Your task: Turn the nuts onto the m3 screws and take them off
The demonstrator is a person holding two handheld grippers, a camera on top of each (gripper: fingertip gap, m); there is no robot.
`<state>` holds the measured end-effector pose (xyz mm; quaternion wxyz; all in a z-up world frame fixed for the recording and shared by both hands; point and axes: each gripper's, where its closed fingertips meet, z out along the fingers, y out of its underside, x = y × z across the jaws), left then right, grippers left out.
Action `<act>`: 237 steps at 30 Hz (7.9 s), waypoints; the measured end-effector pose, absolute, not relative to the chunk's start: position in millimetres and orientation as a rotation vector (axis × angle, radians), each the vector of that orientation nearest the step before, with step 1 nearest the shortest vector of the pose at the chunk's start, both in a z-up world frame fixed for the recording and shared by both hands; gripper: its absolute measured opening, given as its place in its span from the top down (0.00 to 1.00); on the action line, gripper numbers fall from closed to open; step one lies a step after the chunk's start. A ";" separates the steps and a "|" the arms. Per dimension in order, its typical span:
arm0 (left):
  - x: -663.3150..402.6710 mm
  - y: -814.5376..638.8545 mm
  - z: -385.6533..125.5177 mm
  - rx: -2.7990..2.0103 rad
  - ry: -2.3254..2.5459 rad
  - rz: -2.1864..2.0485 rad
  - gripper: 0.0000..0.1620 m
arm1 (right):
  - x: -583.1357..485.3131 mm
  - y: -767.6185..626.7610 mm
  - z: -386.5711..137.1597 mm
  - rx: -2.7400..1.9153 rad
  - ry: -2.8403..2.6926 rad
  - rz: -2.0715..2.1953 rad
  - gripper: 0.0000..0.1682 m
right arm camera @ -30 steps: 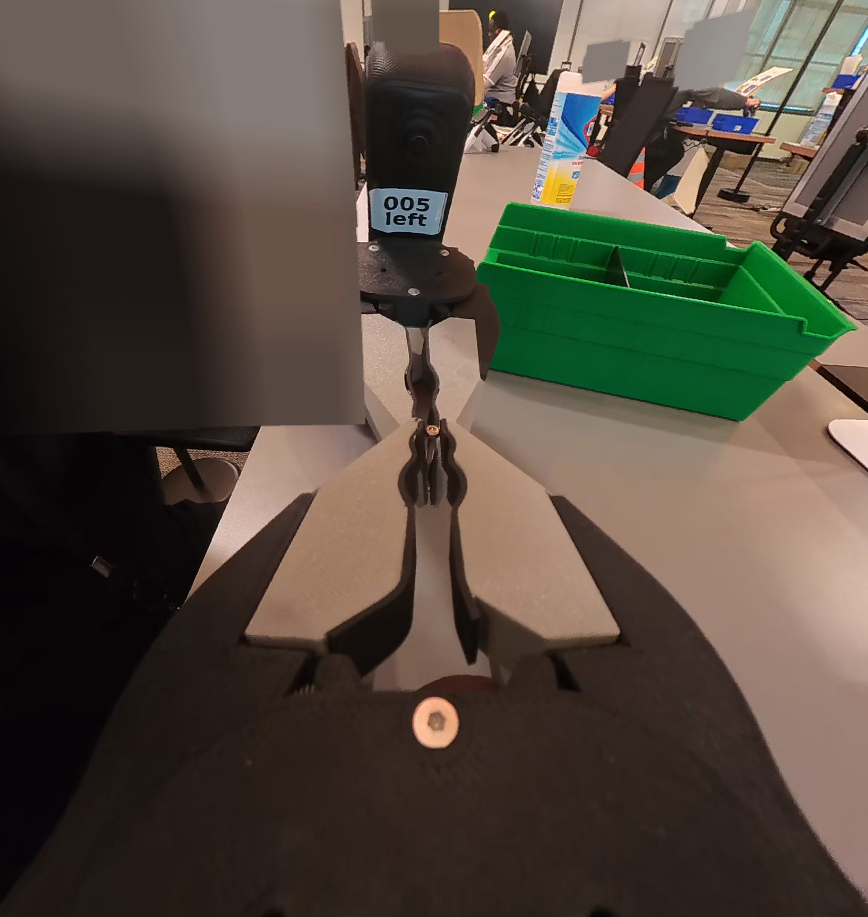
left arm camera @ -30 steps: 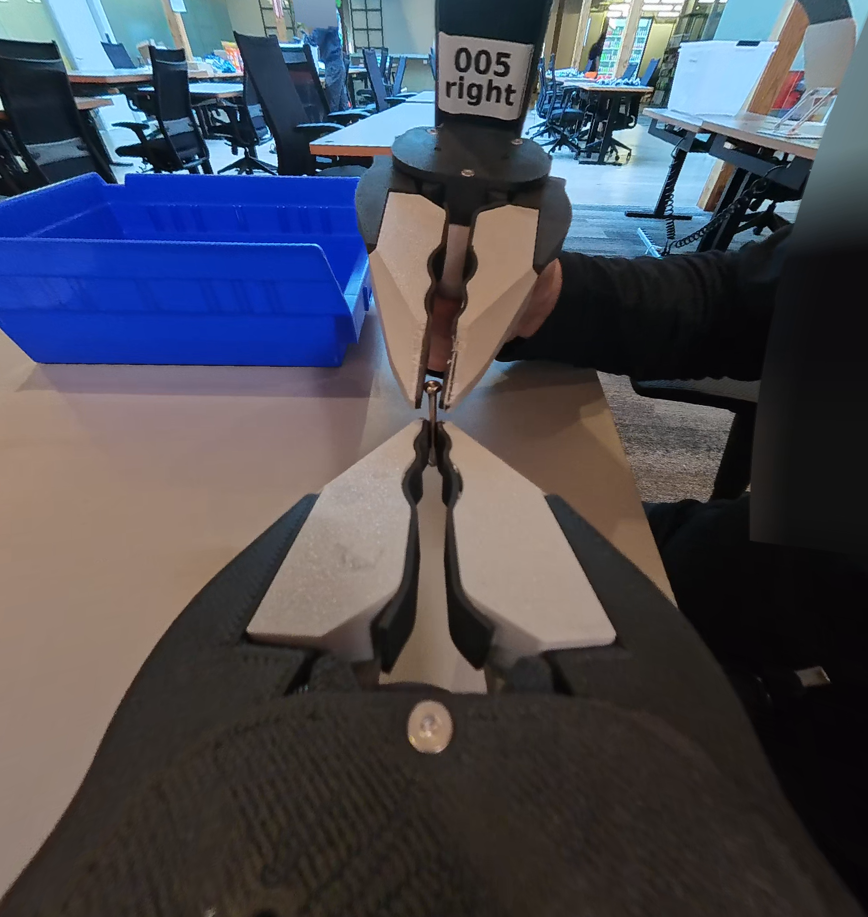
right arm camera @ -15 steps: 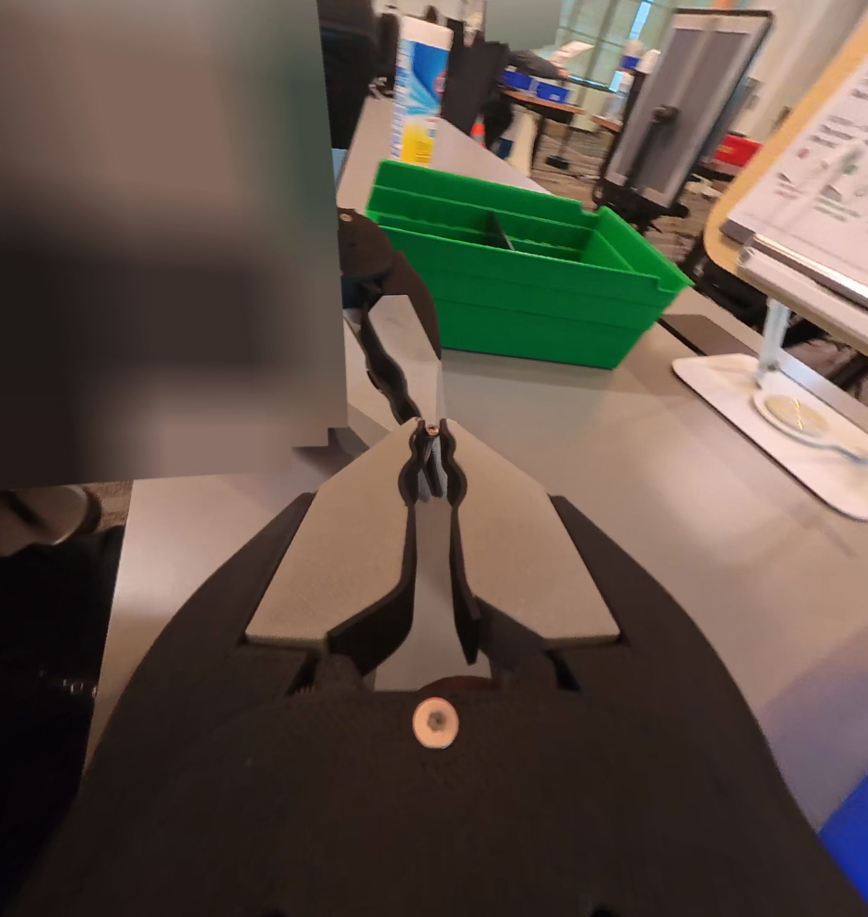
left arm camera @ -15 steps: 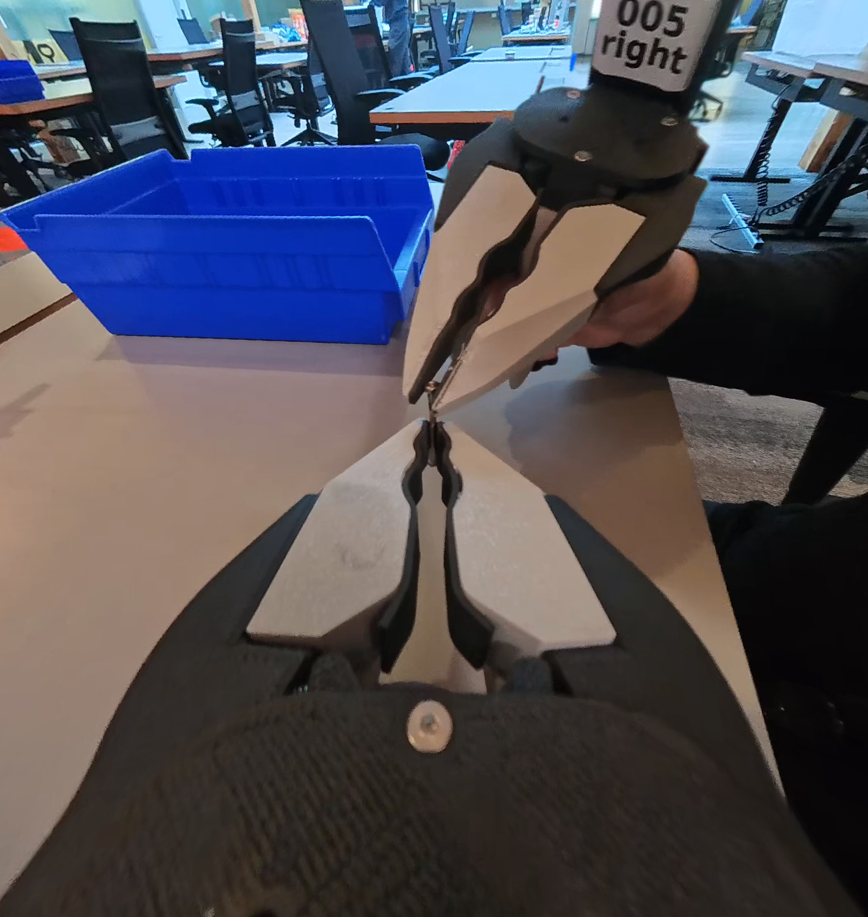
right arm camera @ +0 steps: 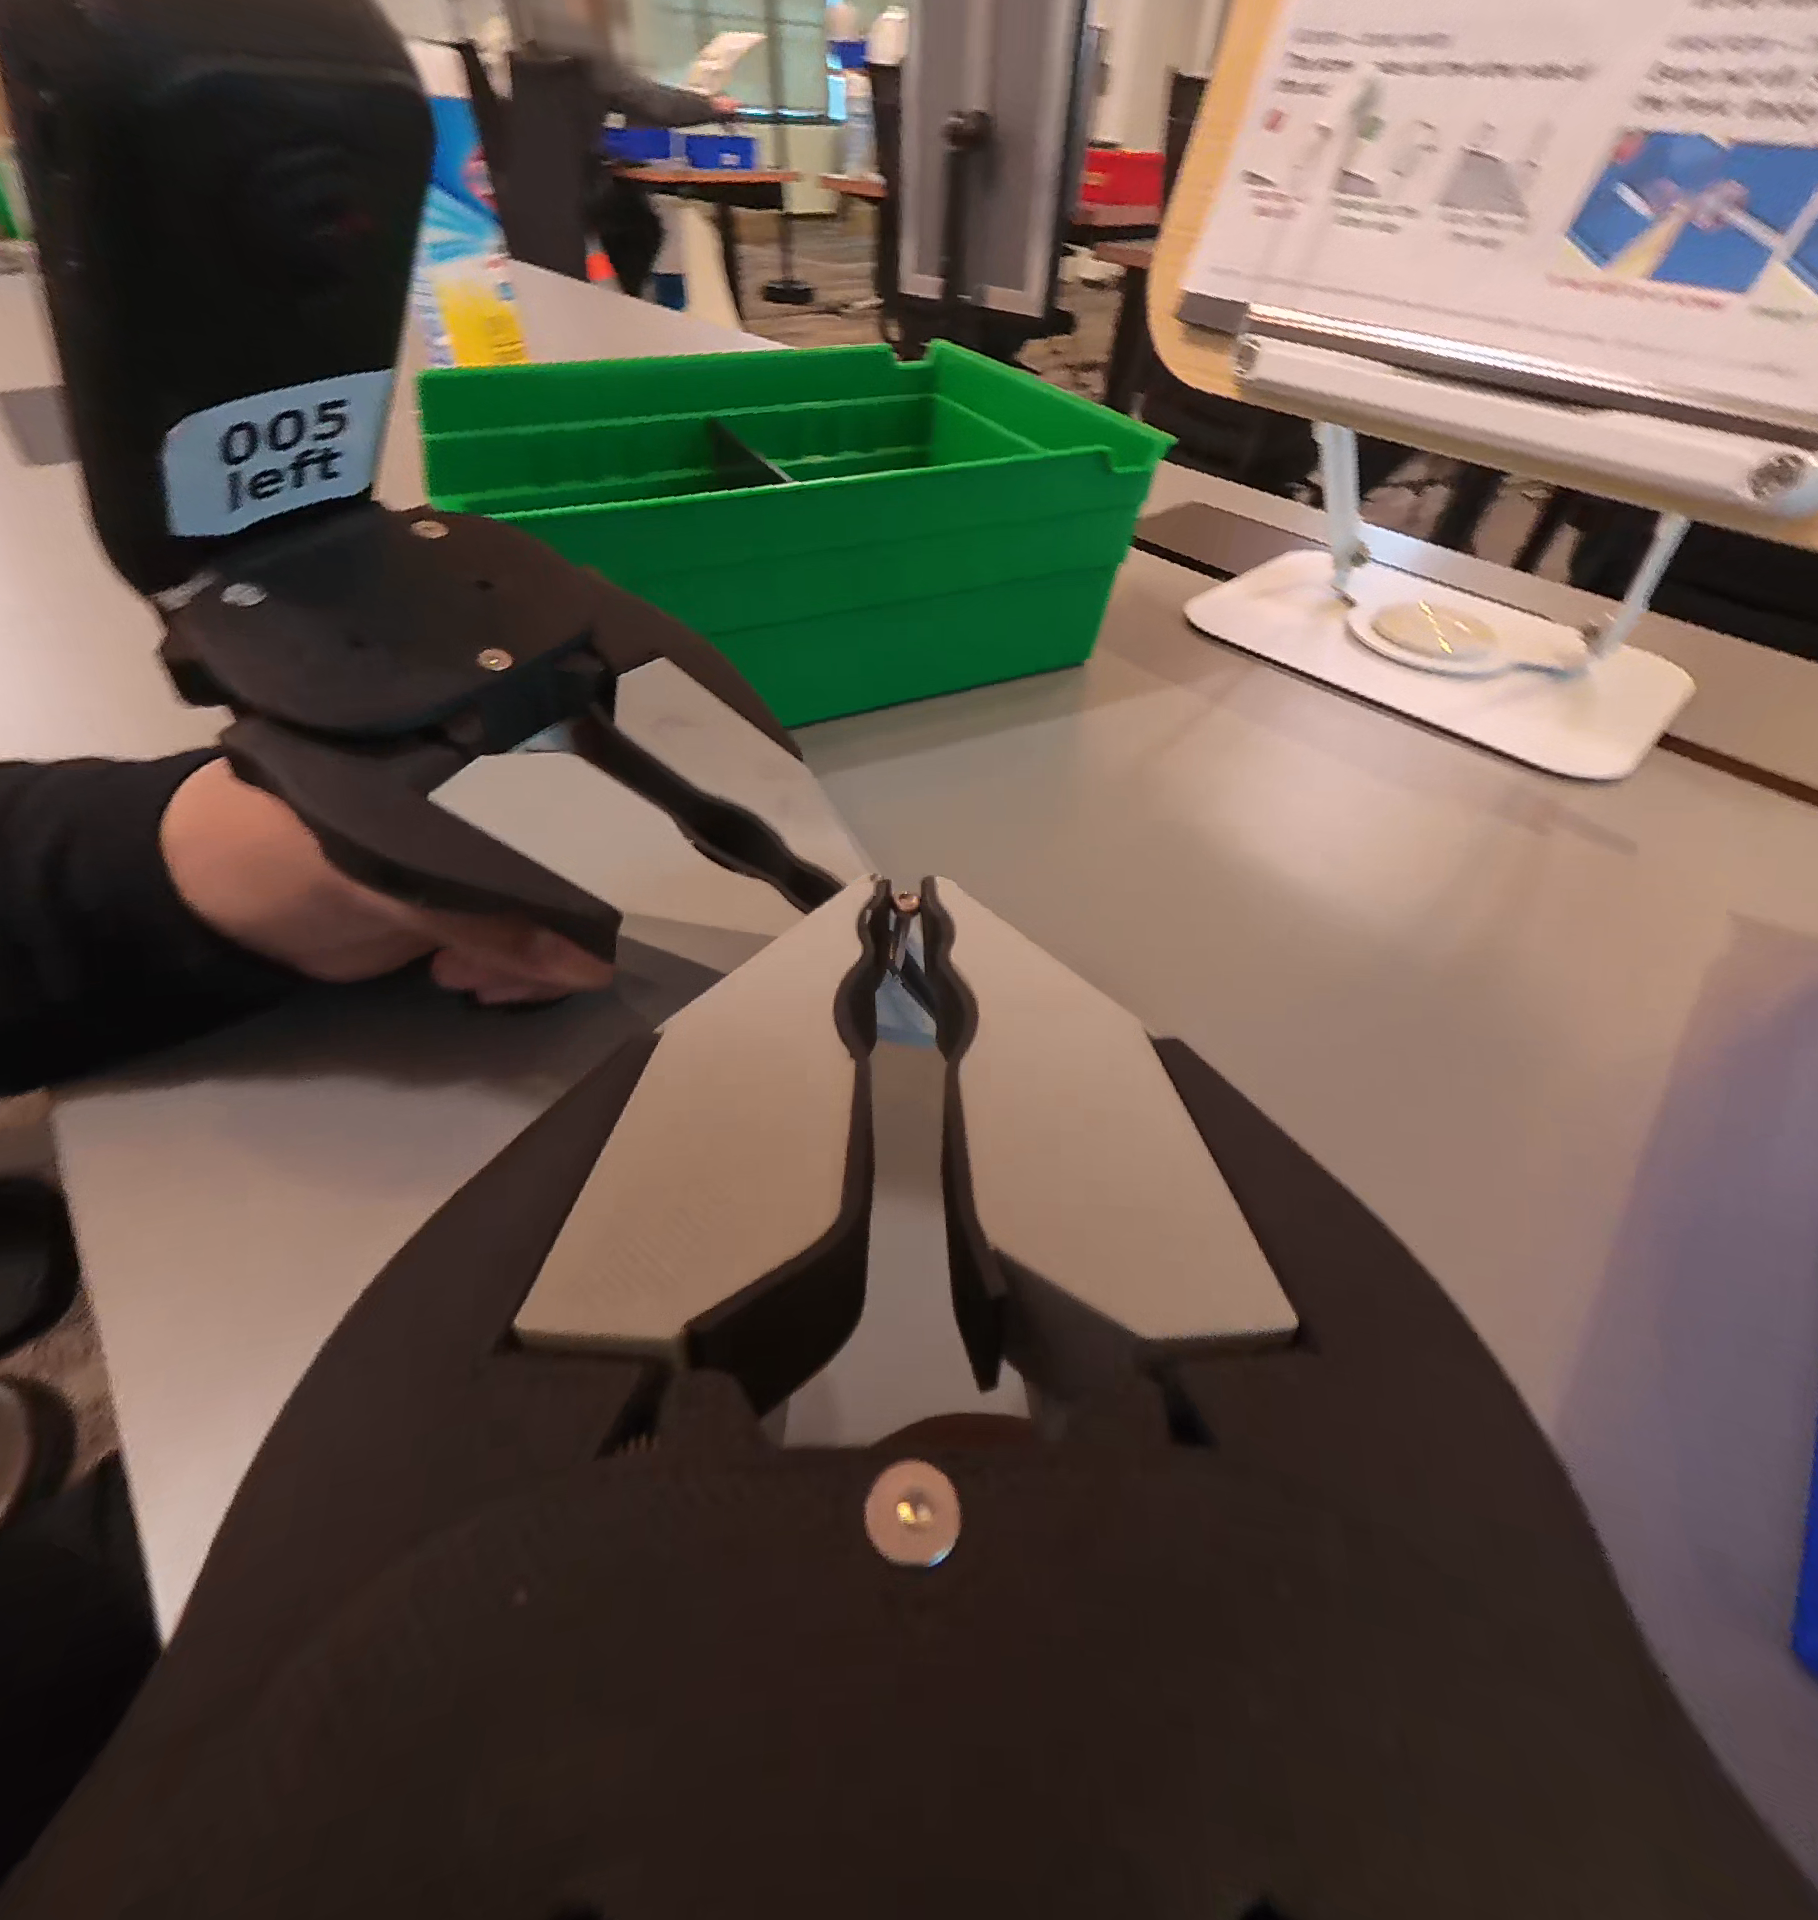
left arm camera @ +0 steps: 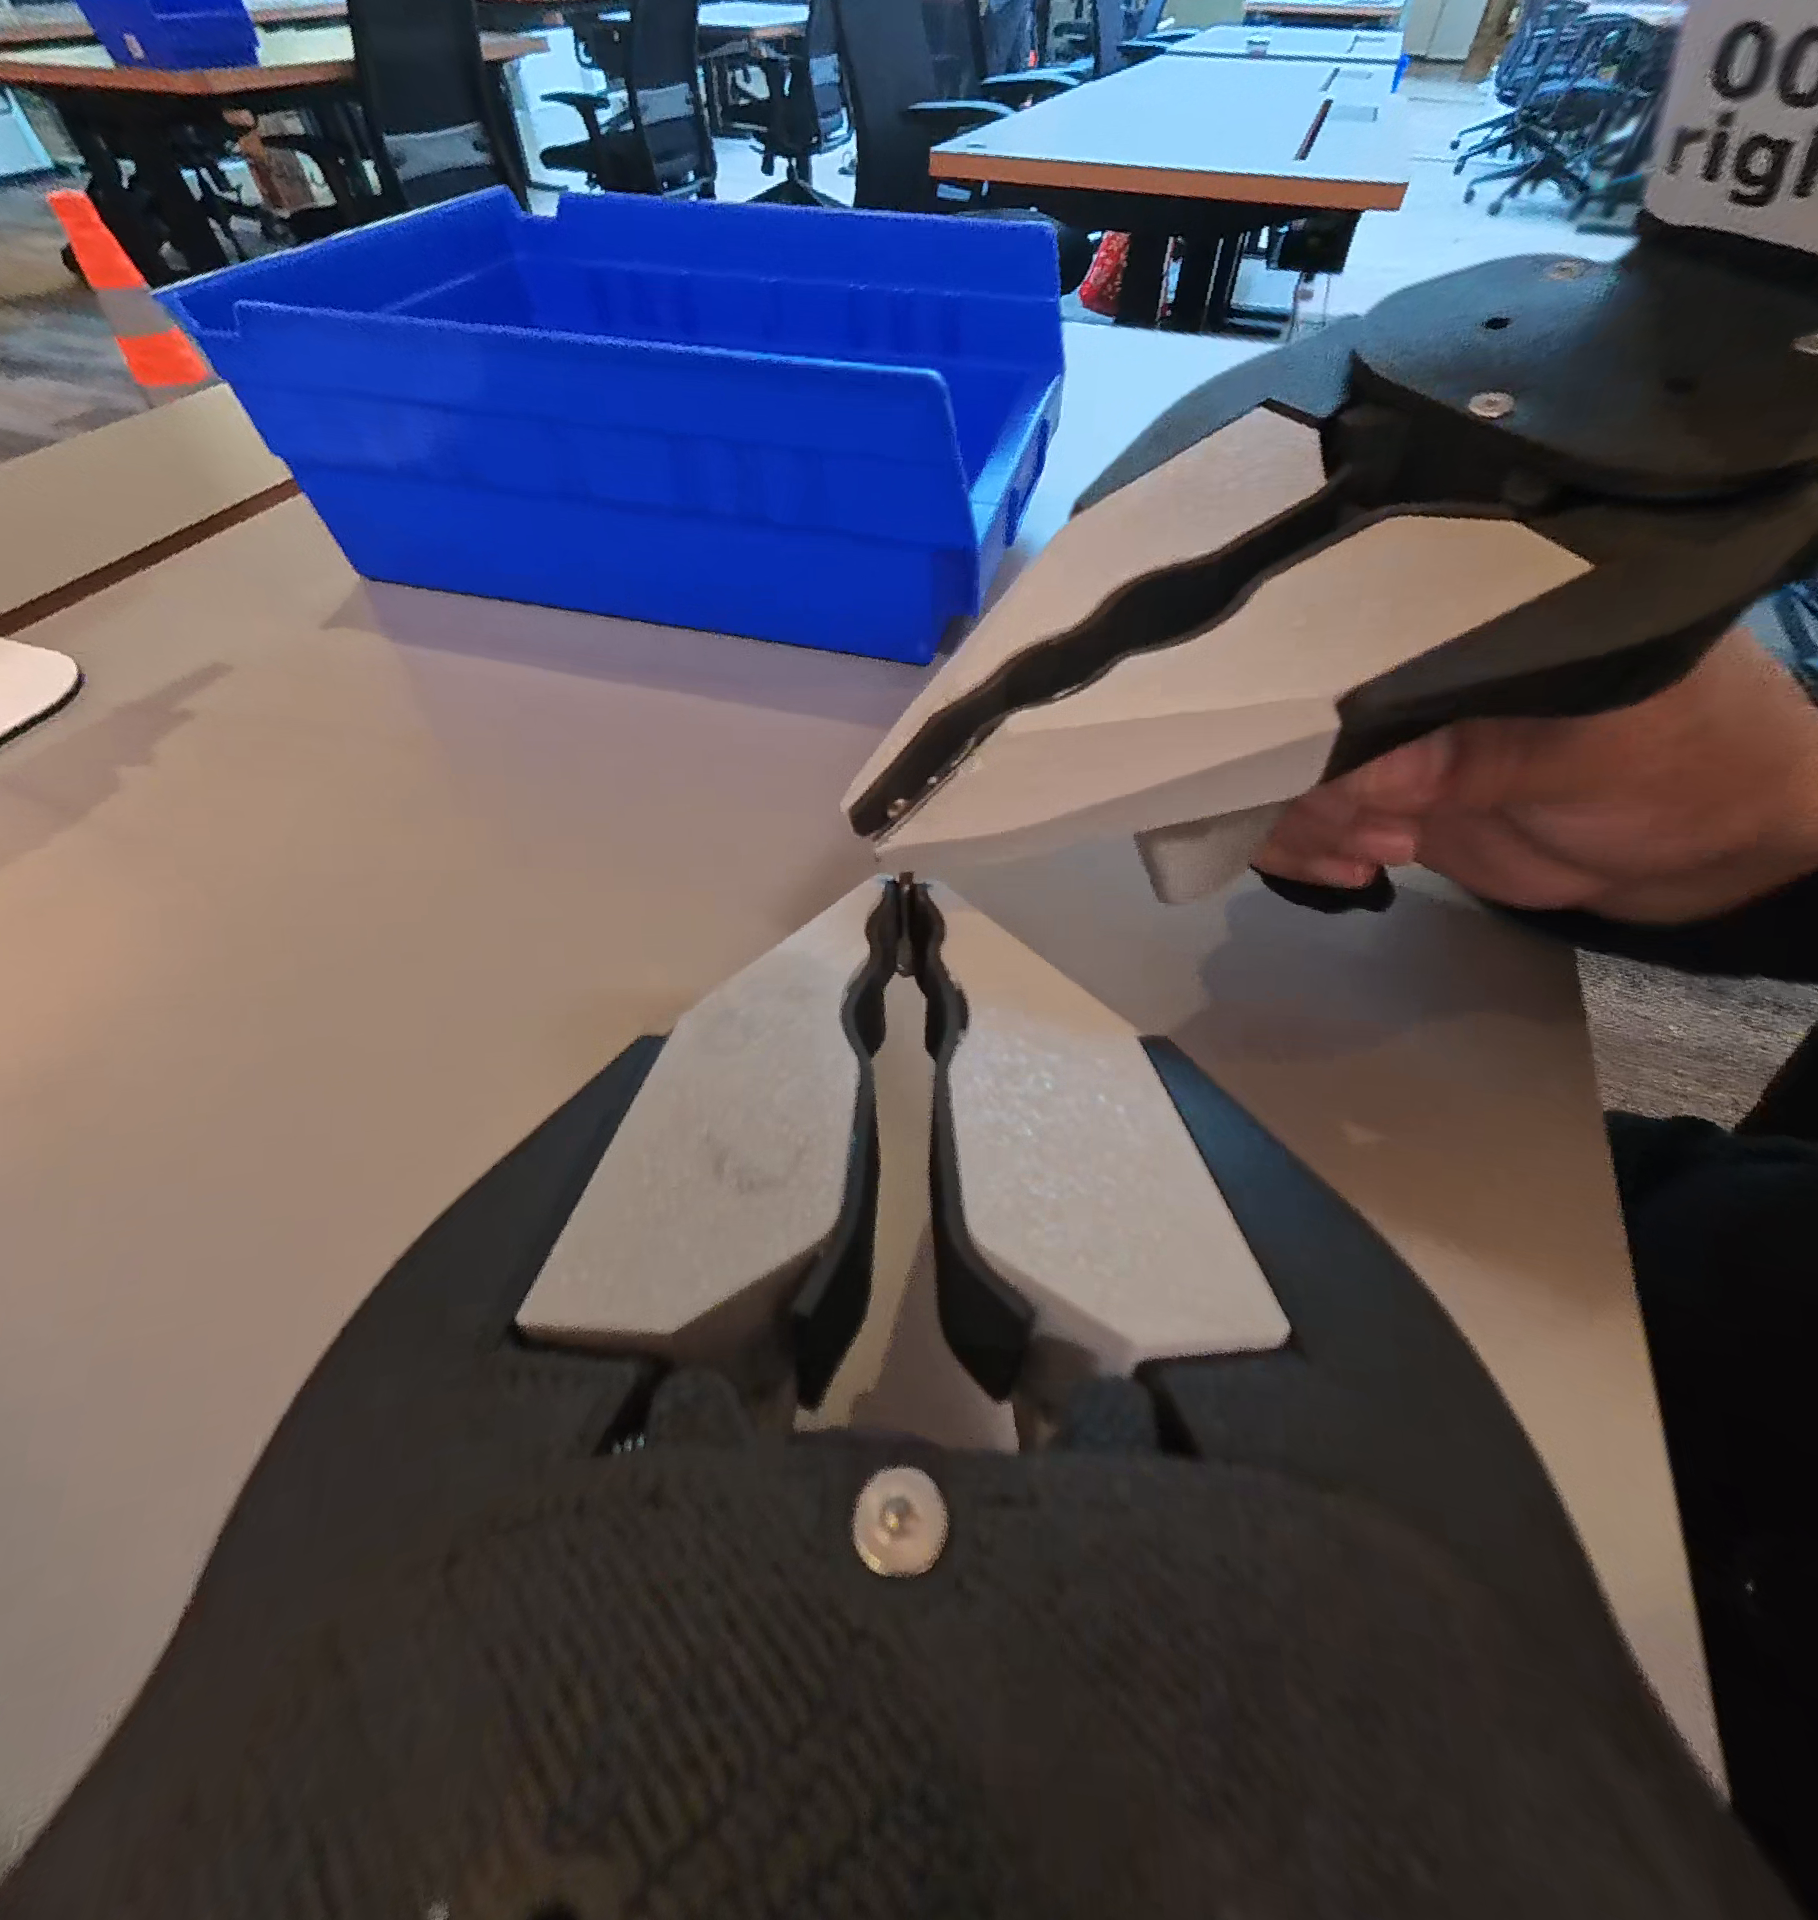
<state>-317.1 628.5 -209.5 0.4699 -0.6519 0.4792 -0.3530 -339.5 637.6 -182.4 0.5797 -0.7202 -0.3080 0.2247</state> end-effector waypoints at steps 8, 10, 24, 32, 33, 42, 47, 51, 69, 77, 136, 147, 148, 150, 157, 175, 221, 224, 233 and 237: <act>-317.0 628.7 -209.8 -1.609 1.165 -0.889 1.00 | -341.0 636.8 -181.2 -1.672 -0.694 0.554 0.91; -317.3 628.5 -209.0 -1.607 1.162 -0.902 1.00 | -337.1 633.3 -172.8 -1.628 -0.701 0.592 0.86; -311.6 610.1 -195.9 -1.487 1.214 -1.008 1.00 | -327.4 596.6 -155.6 -1.381 -1.163 0.806 0.90; -306.4 585.7 -188.5 -1.367 1.306 -1.103 1.00 | -331.6 581.2 -156.5 -1.245 -1.354 0.908 0.94; -306.2 583.8 -187.4 -1.356 1.311 -1.108 1.00 | -331.1 577.7 -156.4 -1.229 -1.375 0.922 0.94; -306.1 562.7 -176.1 -1.235 1.364 -1.194 1.00 | -333.0 559.8 -152.9 -1.165 -1.433 1.003 0.94; -305.8 559.5 -175.7 -1.226 1.375 -1.203 1.00 | -336.5 554.6 -153.5 -1.155 -1.444 1.024 0.96; -305.9 558.0 -175.2 -1.221 1.379 -1.207 1.00 | -338.0 553.6 -153.8 -1.155 -1.446 1.020 0.96; -305.8 553.8 -174.3 -1.206 1.391 -1.221 1.00 | -338.4 551.3 -153.2 -1.141 -1.451 1.052 0.98; -305.4 555.6 -174.7 -1.211 1.386 -1.202 1.00 | -338.6 553.2 -154.1 -1.157 -1.429 1.042 0.99; -305.1 582.6 -192.2 -1.408 1.313 -1.172 1.00 | -344.8 585.0 -164.2 -1.377 -1.163 1.070 0.89; -306.7 587.3 -191.6 -1.415 1.292 -1.148 1.00 | -334.0 585.7 -165.3 -1.384 -1.138 1.005 0.93; -306.8 587.3 -191.9 -1.417 1.293 -1.149 1.00 | -332.4 585.8 -164.0 -1.379 -1.134 1.001 0.94; -306.5 586.7 -192.6 -1.420 1.297 -1.152 1.00 | -331.2 588.4 -161.2 -1.375 -1.118 0.997 0.95; -307.0 590.1 -192.0 -1.421 1.283 -1.129 1.00 | -347.3 587.1 -167.5 -1.392 -1.163 1.008 0.88; -311.8 605.9 -194.2 -1.479 1.219 -1.100 1.00 | -333.1 589.5 -162.5 -1.375 -1.112 0.997 0.99; -313.6 612.9 -195.6 -1.511 1.186 -1.077 1.00 | -338.1 614.9 -168.5 -1.518 -0.980 1.037 0.83; -312.1 611.9 -196.6 -1.512 1.194 -1.071 1.00 | -350.5 604.8 -173.8 -1.511 -1.063 1.043 0.84; -318.0 621.4 -195.2 -1.543 1.137 -1.082 1.00 | -330.0 617.1 -164.2 -1.516 -0.939 1.067 0.84; -313.9 615.8 -195.9 -1.533 1.163 -1.087 1.00 | -342.6 621.3 -176.7 -1.573 -0.981 0.995 0.90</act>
